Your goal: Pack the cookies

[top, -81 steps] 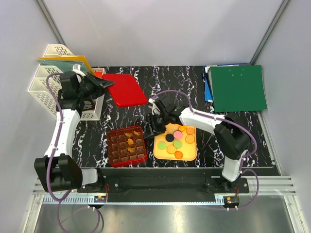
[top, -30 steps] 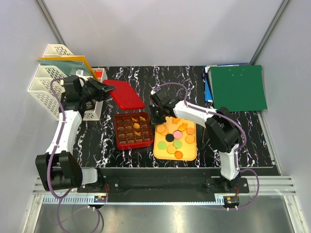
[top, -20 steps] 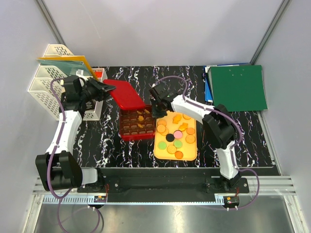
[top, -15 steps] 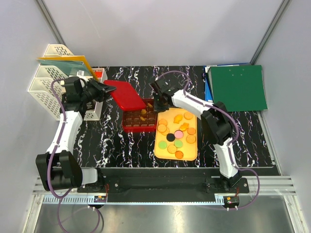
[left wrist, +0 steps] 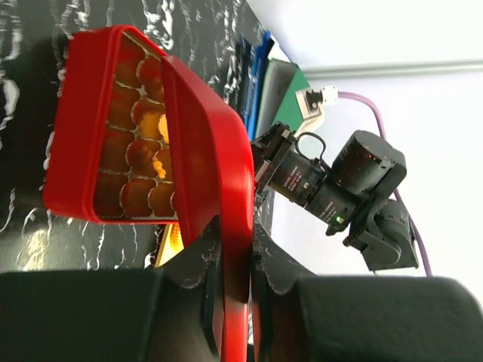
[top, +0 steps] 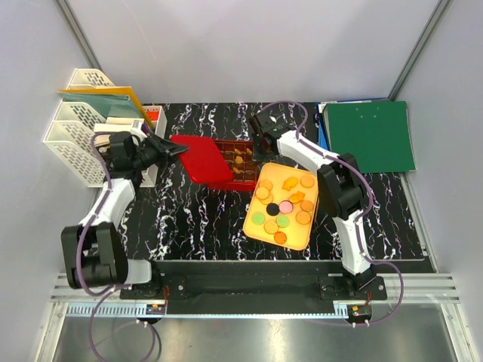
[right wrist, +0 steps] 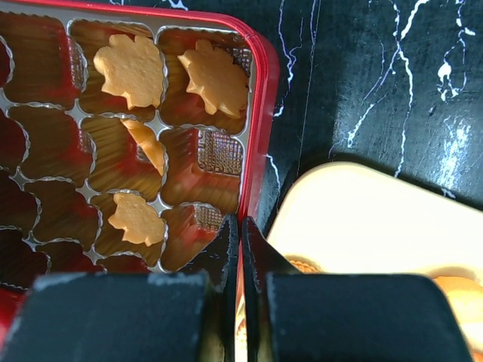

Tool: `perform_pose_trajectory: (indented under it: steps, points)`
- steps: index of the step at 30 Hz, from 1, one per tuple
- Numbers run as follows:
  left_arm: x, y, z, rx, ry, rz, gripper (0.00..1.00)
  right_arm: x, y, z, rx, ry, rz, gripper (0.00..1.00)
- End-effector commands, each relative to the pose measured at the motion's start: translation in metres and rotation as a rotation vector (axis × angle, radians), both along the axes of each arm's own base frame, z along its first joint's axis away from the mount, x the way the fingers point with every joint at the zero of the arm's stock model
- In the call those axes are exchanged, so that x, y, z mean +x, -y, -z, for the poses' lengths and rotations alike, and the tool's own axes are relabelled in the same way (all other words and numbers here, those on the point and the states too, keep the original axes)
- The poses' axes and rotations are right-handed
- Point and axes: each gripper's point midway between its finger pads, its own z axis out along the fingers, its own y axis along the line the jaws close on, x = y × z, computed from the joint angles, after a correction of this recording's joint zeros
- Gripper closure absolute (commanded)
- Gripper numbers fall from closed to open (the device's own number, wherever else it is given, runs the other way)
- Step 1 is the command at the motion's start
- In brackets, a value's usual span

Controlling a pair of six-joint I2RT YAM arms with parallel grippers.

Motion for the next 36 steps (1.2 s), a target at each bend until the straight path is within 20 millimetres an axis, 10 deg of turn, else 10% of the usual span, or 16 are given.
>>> perform_pose_trajectory:
  steps: [1, 8, 18, 29, 36]
  points:
    - [0.009, 0.013, -0.031, -0.040, 0.198, 0.114, 0.98, -0.018, 0.024, 0.027, -0.146, -0.075, -0.048, 1.00]
    - [0.023, 0.018, -0.033, -0.031, 0.280, 0.179, 0.96, -0.020, 0.033, 0.034, -0.203, -0.086, -0.069, 0.98]
    - [0.058, 0.032, -0.005, -0.108, 0.261, 0.299, 0.94, -0.017, 0.034, -0.008, -0.170, -0.016, -0.030, 0.57]
    - [0.087, 0.057, 0.010, -0.156, 0.227, 0.428, 0.91, -0.021, 0.038, -0.056, -0.115, 0.055, 0.011, 0.52]
    - [0.085, 0.062, 0.030, -0.168, 0.181, 0.444, 0.91, -0.017, 0.045, -0.038, -0.127, 0.015, 0.017, 0.55]
